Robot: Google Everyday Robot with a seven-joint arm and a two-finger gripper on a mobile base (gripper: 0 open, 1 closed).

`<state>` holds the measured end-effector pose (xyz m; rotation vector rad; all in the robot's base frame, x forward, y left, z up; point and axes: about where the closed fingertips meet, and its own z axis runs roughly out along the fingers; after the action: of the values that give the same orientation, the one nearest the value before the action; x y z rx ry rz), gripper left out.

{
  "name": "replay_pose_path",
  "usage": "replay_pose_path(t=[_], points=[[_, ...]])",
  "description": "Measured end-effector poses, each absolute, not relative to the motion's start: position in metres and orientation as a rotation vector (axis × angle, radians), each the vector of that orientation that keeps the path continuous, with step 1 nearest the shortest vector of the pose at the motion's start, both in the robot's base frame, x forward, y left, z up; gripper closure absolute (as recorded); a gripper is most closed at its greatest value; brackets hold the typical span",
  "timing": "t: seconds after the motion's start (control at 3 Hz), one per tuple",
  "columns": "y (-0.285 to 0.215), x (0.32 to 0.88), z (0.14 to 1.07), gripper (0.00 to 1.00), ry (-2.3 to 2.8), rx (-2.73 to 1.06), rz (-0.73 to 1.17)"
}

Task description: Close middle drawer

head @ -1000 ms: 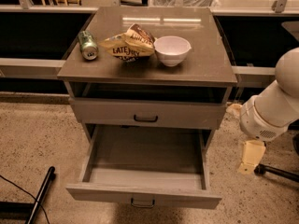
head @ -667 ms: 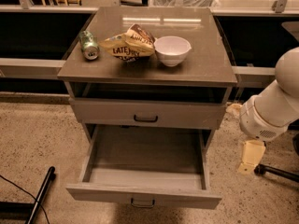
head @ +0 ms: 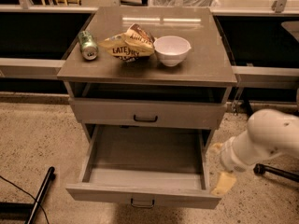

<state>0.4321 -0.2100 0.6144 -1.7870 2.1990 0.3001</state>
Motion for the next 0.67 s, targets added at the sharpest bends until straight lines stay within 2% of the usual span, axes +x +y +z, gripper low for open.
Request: replay_pose_path(t=[0.67], points=[[-0.188, 0.430, 0.535, 0.66, 2.041, -1.806, 0.428]])
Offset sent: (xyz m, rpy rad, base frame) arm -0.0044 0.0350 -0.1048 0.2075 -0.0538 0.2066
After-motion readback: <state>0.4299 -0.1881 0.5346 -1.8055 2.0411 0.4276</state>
